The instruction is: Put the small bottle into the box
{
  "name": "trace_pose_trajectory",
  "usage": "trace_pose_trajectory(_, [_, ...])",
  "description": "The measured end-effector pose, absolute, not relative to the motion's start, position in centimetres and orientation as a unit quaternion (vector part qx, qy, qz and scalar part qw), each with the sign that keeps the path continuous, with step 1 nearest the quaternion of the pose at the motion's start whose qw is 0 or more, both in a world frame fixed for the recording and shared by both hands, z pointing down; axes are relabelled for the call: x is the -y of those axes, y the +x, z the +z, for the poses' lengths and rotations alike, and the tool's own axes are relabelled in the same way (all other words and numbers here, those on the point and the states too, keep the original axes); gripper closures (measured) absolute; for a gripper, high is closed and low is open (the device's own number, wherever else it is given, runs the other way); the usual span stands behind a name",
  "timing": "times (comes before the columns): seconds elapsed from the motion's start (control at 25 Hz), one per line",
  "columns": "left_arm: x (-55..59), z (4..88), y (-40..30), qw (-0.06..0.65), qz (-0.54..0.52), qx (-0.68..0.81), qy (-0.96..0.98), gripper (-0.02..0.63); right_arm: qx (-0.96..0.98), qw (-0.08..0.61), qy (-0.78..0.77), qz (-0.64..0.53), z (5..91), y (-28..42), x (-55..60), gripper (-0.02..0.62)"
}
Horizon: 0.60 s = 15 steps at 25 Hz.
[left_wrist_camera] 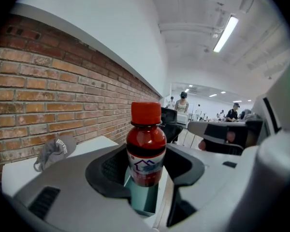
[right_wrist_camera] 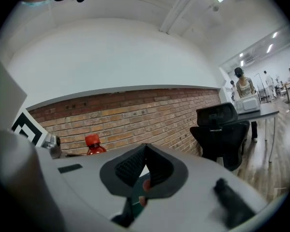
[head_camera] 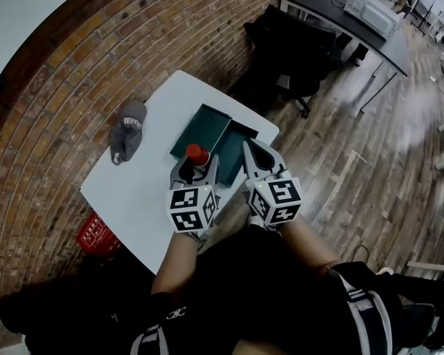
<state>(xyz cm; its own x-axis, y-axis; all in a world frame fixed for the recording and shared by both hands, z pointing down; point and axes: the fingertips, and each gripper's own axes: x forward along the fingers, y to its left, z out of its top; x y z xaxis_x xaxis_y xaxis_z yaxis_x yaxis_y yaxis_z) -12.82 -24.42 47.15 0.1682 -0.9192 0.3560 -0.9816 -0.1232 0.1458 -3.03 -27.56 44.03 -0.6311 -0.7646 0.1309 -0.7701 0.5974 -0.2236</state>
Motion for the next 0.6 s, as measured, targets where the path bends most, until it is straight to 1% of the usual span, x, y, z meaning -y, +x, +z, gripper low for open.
trace_pose_trajectory(0.24, [28.7,49.5,-11.0,0.195,0.121,0.645,0.729,0.380,0.902,0.029,0.408,0.137,45.7,-1.3,32.3,0.569])
trace_pose_trajectory(0.4, [31.1,51.9,-9.3,0.213,0.162,0.642,0.719,0.380,0.906,0.046,0.394,0.147,47.5,0.3,34.8,0.569])
trace_pose_trajectory(0.6, [32.3,56.0,-8.2,0.255,0.217,0.620,0.710,0.380,0.905,0.060,0.388,0.160,48.9,1.8,36.9,0.569])
